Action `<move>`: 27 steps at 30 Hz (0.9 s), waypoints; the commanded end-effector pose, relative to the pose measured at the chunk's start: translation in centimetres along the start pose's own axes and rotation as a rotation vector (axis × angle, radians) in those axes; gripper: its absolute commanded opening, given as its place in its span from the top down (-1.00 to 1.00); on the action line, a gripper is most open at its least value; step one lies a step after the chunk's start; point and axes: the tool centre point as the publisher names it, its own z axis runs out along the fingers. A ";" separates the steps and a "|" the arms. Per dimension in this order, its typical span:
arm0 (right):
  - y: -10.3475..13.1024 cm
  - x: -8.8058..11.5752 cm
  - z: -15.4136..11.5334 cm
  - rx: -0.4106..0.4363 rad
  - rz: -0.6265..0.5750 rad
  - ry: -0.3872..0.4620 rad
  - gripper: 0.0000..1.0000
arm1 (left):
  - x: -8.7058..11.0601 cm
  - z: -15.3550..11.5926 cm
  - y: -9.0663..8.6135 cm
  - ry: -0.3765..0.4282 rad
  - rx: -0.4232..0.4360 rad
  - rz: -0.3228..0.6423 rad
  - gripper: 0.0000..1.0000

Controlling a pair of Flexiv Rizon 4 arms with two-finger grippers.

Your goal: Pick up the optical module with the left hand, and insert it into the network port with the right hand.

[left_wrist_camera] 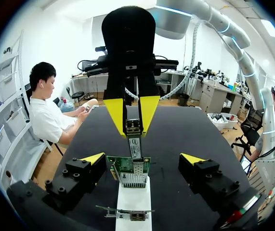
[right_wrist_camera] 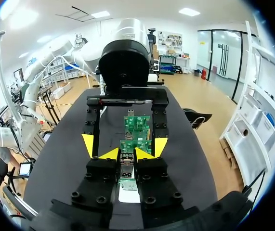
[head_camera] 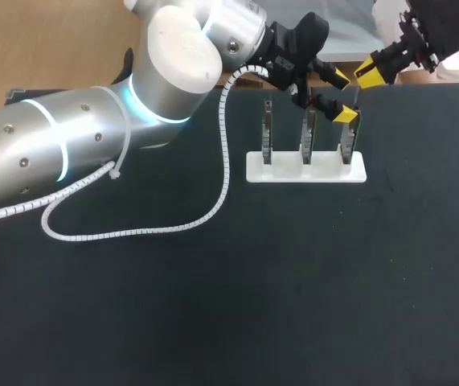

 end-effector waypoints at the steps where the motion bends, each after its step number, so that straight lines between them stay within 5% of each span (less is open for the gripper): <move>1: -0.2 0.1 0.0 -0.006 0.002 0.003 1.00 | -0.1 0.0 0.2 0.004 0.004 0.000 -1.00; 27: 0.0 0.1 0.4 -0.002 0.004 0.005 1.00 | -0.1 0.0 0.2 0.004 0.004 0.000 -1.00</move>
